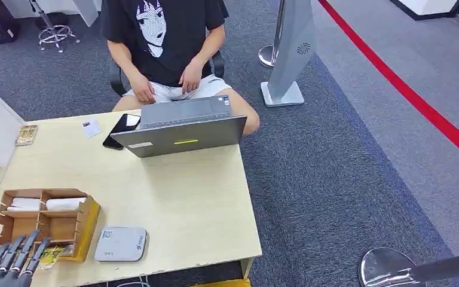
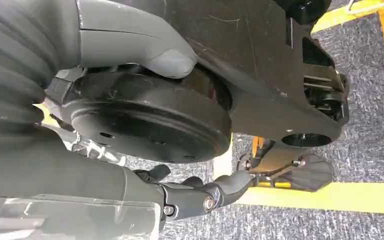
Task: Pass the card to the sensor for recognition and then transmit it.
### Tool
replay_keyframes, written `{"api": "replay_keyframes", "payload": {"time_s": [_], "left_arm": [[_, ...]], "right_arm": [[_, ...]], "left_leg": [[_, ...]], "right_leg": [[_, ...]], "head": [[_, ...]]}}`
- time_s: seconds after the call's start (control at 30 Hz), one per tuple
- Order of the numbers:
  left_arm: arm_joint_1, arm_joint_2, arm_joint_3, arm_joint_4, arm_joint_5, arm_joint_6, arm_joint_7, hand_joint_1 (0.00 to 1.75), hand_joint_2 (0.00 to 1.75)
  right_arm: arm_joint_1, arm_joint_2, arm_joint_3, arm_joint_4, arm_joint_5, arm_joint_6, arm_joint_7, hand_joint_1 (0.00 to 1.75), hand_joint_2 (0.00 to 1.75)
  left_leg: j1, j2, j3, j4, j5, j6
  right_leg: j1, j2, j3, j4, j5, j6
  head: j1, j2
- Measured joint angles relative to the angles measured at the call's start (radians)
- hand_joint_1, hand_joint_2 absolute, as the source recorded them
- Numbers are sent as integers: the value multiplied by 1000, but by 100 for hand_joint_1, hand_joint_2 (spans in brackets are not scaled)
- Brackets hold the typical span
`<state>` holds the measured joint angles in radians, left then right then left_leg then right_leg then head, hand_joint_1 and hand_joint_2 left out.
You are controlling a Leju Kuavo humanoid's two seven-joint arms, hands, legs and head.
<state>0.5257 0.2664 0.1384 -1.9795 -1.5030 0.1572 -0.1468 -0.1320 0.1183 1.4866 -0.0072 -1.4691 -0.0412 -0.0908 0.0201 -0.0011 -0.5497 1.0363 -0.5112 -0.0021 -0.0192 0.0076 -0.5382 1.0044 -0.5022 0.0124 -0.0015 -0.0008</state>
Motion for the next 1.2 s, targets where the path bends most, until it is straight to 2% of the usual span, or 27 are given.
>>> {"api": "replay_keyframes", "payload": {"time_s": [0.23, 0.4, 0.57, 0.77, 1.2], "left_arm": [[-33, -97, 110, 52, -20, 2, -66, 0, 175], [-83, -176, 176, 87, -44, 39, -116, 0, 175], [-137, -237, 218, 130, -58, 85, -134, 0, 175], [-184, -275, 226, 173, -58, 101, -119, 0, 175], [-226, -315, 226, 222, -58, 97, -126, 0, 175]], "right_arm": [[-1, 0, 12, 1, -5, -1, 0, 0, 175], [-2, 0, 23, 2, -17, -1, 0, 0, 175], [-4, 0, 32, 4, -18, 1, 3, 0, 175], [-6, 0, 49, 5, -18, 2, 3, 0, 175], [-7, 0, 56, 6, -18, 2, 5, 0, 175]], "left_leg": [[0, 0, 0, 0, 0, 0], [0, 0, 0, 0, 0, 0], [0, 0, 0, 0, 0, 0], [0, 0, 1, 0, 0, 0], [0, 0, 1, 0, 0, 0]], "right_leg": [[0, 0, 0, 0, 0, 0], [0, 0, 0, 0, 0, 0], [0, -1, 0, 0, 0, 0], [0, -1, 0, 0, 0, 0], [0, 0, 0, 0, 0, 0]], "head": [[0, 0], [0, 0], [0, 0], [0, 0], [0, 0]]}}
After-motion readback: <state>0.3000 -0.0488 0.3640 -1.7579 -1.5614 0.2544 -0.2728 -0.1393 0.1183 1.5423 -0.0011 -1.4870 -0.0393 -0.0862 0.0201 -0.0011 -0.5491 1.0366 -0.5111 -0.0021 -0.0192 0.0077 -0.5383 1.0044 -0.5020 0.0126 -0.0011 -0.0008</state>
